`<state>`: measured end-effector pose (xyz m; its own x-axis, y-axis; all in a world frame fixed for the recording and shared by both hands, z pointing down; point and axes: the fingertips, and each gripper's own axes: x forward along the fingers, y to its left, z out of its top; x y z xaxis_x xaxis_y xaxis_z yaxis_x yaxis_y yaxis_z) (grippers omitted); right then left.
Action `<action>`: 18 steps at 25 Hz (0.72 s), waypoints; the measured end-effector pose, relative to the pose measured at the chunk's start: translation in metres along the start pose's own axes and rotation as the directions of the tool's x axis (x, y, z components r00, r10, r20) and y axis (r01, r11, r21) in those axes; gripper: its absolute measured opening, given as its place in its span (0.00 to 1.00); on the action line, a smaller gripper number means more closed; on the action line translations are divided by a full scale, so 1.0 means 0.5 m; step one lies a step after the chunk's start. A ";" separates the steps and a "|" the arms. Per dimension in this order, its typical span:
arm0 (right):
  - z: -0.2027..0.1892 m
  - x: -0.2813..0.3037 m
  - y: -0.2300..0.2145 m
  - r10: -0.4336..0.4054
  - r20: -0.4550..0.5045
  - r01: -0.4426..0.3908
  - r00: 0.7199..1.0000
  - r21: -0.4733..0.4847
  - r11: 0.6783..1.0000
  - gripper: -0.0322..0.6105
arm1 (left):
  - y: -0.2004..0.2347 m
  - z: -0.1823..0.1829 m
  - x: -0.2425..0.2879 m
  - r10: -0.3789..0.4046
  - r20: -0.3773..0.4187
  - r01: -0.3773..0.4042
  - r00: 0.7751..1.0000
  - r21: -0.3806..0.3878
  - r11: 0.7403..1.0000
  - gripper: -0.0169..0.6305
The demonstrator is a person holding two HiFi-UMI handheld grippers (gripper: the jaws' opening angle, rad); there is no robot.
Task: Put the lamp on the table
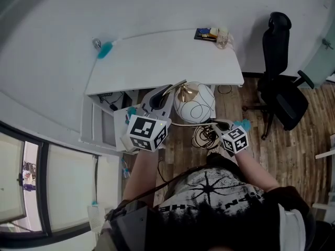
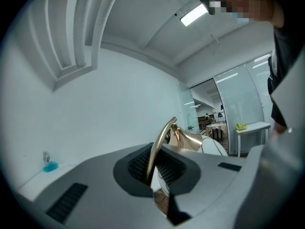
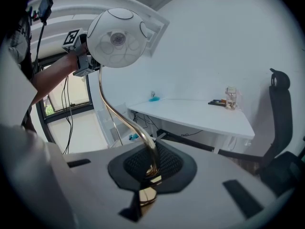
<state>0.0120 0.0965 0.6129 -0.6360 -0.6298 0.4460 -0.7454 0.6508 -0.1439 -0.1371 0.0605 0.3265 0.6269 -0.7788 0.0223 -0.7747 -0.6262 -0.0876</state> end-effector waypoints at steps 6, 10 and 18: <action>0.022 0.050 -0.042 0.020 -0.016 -0.020 1.000 0.007 1.000 0.08 | 0.044 -0.009 0.053 0.021 -0.018 -0.021 1.000 -0.007 1.000 0.05; 0.035 0.088 -0.079 0.044 -0.036 -0.044 0.998 0.000 0.999 0.08 | 0.076 -0.022 0.097 0.037 -0.031 -0.037 0.999 -0.014 0.999 0.05; 0.090 0.165 -0.185 0.093 -0.059 -0.095 0.994 -0.035 0.995 0.08 | 0.150 -0.028 0.208 0.083 -0.035 -0.084 0.996 -0.027 0.996 0.05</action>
<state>0.0194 -0.0350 0.6232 -0.6896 -0.5405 0.4819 -0.6742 0.7221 -0.1549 -0.1310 -0.0679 0.3364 0.5571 -0.8290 0.0500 -0.8267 -0.5593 -0.0621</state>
